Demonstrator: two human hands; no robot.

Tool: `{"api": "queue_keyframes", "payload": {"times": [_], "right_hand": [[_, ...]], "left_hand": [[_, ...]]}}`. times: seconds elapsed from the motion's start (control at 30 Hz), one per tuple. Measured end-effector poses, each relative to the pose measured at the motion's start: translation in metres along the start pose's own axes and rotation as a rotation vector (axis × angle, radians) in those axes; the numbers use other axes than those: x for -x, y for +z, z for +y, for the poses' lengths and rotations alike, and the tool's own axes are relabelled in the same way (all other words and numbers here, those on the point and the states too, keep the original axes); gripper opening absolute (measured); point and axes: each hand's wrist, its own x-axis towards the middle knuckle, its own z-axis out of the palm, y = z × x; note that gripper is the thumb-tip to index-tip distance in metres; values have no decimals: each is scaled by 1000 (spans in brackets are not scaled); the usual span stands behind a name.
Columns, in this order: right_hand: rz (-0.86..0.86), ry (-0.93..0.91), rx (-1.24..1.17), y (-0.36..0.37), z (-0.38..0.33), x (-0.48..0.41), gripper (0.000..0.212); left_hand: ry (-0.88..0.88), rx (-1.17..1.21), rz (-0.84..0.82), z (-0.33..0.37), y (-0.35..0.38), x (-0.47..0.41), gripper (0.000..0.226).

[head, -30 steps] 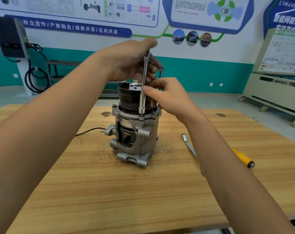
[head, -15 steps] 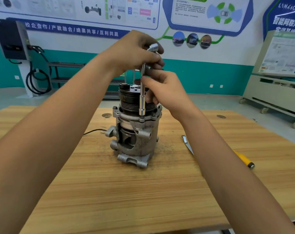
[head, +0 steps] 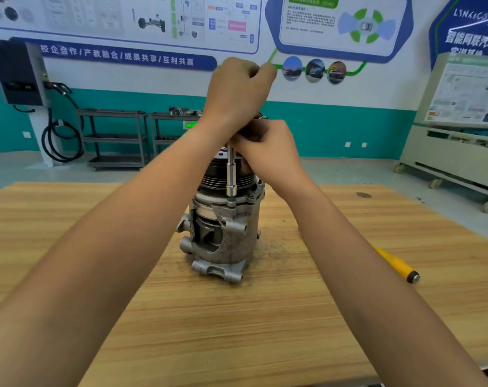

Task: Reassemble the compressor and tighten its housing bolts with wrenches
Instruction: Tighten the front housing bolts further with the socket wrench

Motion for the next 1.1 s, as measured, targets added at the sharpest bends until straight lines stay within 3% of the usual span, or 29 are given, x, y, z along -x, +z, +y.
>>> {"api": "queue_keyframes", "payload": {"times": [0.1, 0.17, 0.23, 0.3, 0.37, 0.4, 0.5, 0.6, 0.67, 0.8, 0.93, 1.03, 1.1], "right_hand": [[-2, 13, -77, 1, 1, 0, 12], [-26, 8, -42, 5, 1, 0, 14], [-43, 18, -14, 7, 0, 1, 22], [-6, 20, -25, 8, -1, 4, 23], [117, -23, 16, 10, 1, 12, 15], [199, -48, 45, 12, 2, 20, 12], [353, -9, 107, 18, 20, 47, 49], [95, 357, 65, 20, 48, 71, 110], [-73, 492, -29, 26, 62, 81, 122], [-63, 408, -67, 37, 83, 82, 84], [-60, 388, -124, 37, 88, 83, 78], [-58, 393, -121, 35, 89, 82, 78], [-58, 394, -119, 35, 88, 82, 78]], "left_hand": [[-81, 294, -337, 0, -16, -2, 51], [-124, 307, -427, -1, -24, -2, 54], [-94, 174, -391, 4, -25, 0, 45], [-43, -141, -289, 12, -22, 6, 32], [-7, -380, -128, 15, -12, 10, 36], [-15, -385, -55, 16, -7, 13, 40], [-37, -145, 173, 15, 10, 18, 48], [-27, 58, 208, 6, 13, 13, 55], [-3, 149, 168, 3, 10, 10, 54], [2, 379, -50, -6, -5, 9, 41], [-49, 747, -429, -21, -24, 5, 45], [-103, 719, -371, -19, -21, 9, 55], [-105, 500, -221, -13, -17, 16, 49]]}}
